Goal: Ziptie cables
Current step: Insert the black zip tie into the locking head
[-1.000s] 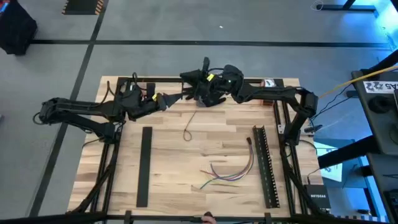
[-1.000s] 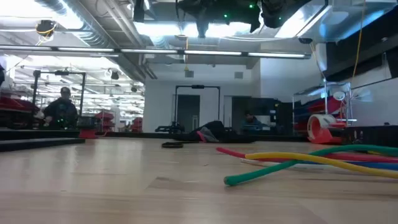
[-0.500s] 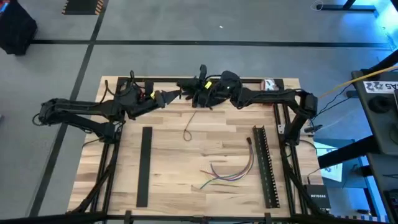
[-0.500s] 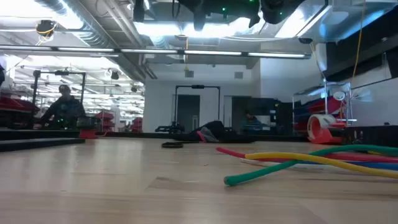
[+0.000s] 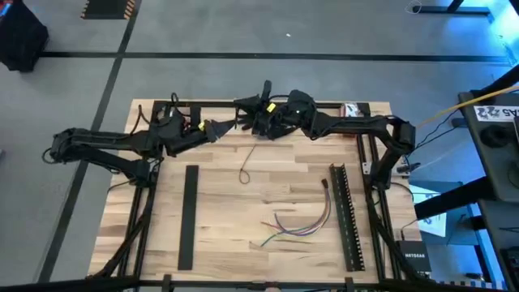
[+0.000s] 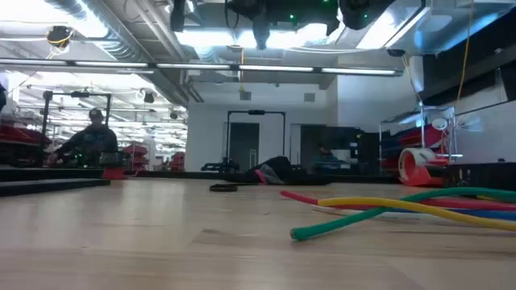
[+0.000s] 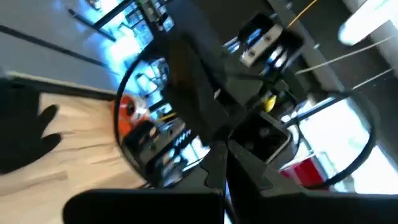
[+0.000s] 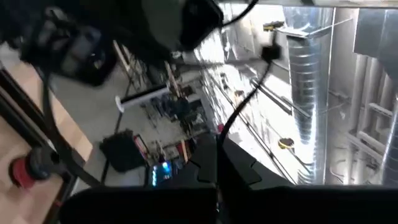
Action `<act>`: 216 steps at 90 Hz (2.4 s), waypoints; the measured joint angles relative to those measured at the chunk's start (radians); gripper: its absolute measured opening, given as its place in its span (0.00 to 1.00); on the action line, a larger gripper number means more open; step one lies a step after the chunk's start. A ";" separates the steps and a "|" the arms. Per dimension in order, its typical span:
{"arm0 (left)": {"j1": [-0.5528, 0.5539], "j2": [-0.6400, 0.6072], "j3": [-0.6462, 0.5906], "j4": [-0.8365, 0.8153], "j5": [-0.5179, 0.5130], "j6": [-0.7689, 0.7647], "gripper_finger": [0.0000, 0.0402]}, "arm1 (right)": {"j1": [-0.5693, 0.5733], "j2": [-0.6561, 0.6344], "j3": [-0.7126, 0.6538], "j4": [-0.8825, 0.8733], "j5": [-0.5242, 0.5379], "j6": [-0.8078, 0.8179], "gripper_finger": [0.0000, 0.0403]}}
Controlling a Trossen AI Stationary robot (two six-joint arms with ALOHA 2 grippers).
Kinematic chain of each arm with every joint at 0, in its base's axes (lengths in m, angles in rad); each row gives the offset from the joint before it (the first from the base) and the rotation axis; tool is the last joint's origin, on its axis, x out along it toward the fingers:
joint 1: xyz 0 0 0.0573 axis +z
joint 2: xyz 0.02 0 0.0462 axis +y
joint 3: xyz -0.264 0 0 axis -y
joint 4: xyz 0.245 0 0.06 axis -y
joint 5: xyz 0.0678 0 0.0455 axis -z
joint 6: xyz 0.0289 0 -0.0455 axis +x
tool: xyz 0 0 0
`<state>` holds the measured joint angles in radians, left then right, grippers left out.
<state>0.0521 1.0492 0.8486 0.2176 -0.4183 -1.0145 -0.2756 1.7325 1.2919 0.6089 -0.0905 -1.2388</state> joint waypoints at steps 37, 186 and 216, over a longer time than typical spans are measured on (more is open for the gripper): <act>0.000 0.000 0.000 -0.130 -0.024 -0.008 0.00 | 0.042 0.000 0.000 -0.083 0.104 -0.173 0.00; 0.026 -0.001 0.000 -0.173 -0.039 0.181 0.00 | 0.059 -0.007 0.000 -0.307 0.256 0.477 0.38; 0.026 -0.001 0.000 -0.166 -0.038 0.206 0.00 | 0.051 -0.036 -0.002 -0.323 0.316 0.465 0.39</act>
<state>0.0776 1.0481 0.8482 0.0514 -0.4564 -0.8088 -0.2249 1.6964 1.2903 0.2854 0.2257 -0.7743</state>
